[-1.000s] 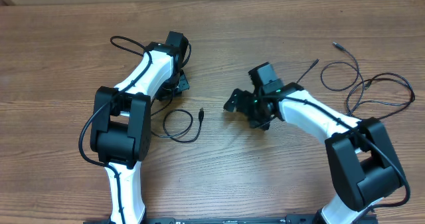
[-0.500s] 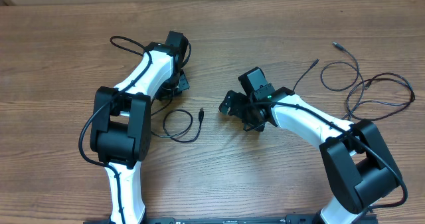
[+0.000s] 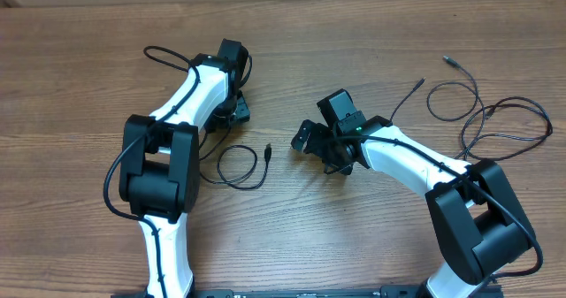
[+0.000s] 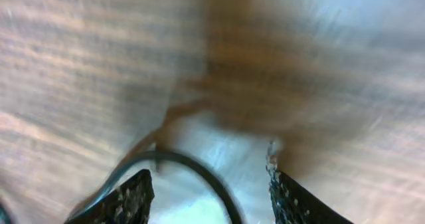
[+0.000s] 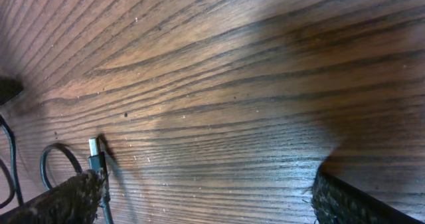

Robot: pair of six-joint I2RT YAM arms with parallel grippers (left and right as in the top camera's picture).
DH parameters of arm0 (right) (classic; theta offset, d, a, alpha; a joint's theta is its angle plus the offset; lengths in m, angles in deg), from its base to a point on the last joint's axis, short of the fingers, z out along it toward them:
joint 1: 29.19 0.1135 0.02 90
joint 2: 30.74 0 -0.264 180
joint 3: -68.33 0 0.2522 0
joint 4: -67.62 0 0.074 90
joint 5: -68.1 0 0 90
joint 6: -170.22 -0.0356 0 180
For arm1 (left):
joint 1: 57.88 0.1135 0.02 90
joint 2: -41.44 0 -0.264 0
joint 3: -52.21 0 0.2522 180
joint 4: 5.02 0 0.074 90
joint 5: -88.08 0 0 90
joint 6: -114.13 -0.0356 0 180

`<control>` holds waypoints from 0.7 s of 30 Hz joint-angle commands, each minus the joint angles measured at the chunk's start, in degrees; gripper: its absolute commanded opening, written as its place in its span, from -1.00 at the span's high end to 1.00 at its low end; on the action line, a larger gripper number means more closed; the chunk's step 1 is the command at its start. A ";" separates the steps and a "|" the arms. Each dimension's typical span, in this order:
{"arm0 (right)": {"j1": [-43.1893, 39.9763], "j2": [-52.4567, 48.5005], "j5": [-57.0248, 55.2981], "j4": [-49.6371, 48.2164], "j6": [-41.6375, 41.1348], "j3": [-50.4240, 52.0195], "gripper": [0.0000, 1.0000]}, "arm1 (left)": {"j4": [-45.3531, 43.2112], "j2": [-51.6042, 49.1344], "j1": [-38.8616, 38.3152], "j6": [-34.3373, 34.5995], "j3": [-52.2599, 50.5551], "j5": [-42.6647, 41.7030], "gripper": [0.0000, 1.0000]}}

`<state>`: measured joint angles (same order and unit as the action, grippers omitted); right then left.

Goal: Untangle cables

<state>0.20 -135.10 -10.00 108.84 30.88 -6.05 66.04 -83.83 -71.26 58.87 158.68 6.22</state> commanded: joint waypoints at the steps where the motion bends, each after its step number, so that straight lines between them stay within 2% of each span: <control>1: 0.24 0.24 -0.98 -0.20 -0.13 0.57 -1.00 | 5.38 -3.58 0.83 -6.08 4.87 -4.46 -0.14; 5: 0.24 0.24 -0.98 -0.24 -0.15 0.57 -1.00 | 12.00 -3.58 1.09 -10.75 12.98 -10.38 -0.20; 8: 0.24 0.24 -1.40 -0.22 -0.15 0.57 -1.00 | 14.80 -3.58 1.09 -10.97 14.93 -12.72 -0.26; 14: 0.24 0.24 -1.38 -0.22 -0.15 0.57 -1.00 | 17.33 -3.69 0.57 -10.54 13.81 -12.17 -0.18; 16: 0.24 0.24 -1.38 -0.22 -0.15 0.57 -1.00 | 18.53 -3.69 0.57 -9.46 13.77 -10.29 -0.18; 18: 0.24 0.24 -1.40 -0.20 -0.13 0.57 -1.00 | 19.71 -3.69 1.03 -6.67 13.79 -4.83 -0.18; 21: 0.24 0.24 -1.44 -0.22 -0.15 0.57 -1.00 | 19.63 -3.61 2.54 -6.25 14.78 -5.27 -0.10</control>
<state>0.22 -135.10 -10.22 108.80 30.77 -6.05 85.51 -87.18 -70.19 50.59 172.73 -1.84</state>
